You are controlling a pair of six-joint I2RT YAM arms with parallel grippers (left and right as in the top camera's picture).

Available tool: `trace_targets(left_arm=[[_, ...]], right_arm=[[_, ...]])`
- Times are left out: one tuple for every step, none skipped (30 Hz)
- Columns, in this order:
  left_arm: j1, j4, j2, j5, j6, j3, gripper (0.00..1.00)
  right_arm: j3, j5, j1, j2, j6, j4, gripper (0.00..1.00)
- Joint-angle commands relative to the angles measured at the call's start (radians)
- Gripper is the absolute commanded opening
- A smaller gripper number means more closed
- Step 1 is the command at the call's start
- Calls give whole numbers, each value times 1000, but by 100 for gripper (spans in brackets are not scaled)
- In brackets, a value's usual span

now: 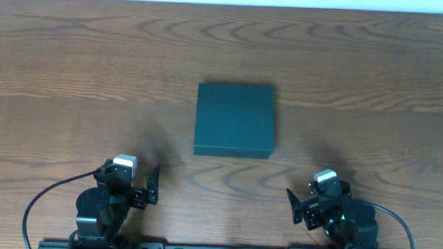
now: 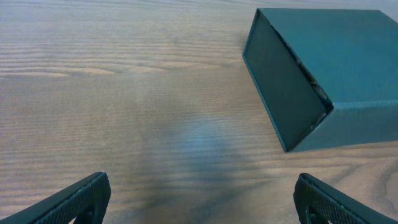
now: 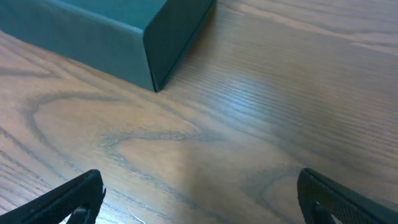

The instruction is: Pack container

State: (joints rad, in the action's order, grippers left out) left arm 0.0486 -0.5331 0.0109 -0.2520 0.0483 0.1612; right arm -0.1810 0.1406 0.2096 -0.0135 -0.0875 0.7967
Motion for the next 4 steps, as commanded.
trace_targets(left_arm=[[-3, 3, -7, -3, -11, -14, 95], [-3, 3, -7, -3, -11, -14, 95], [-3, 3, -7, -3, -11, -14, 95], [-3, 3, -7, -3, -11, -14, 95]], right_arm=[[4, -2, -5, 8, 12, 0, 99], [4, -2, -5, 8, 12, 0, 99], [4, -2, -5, 8, 12, 0, 99], [4, -2, -5, 8, 12, 0, 99]])
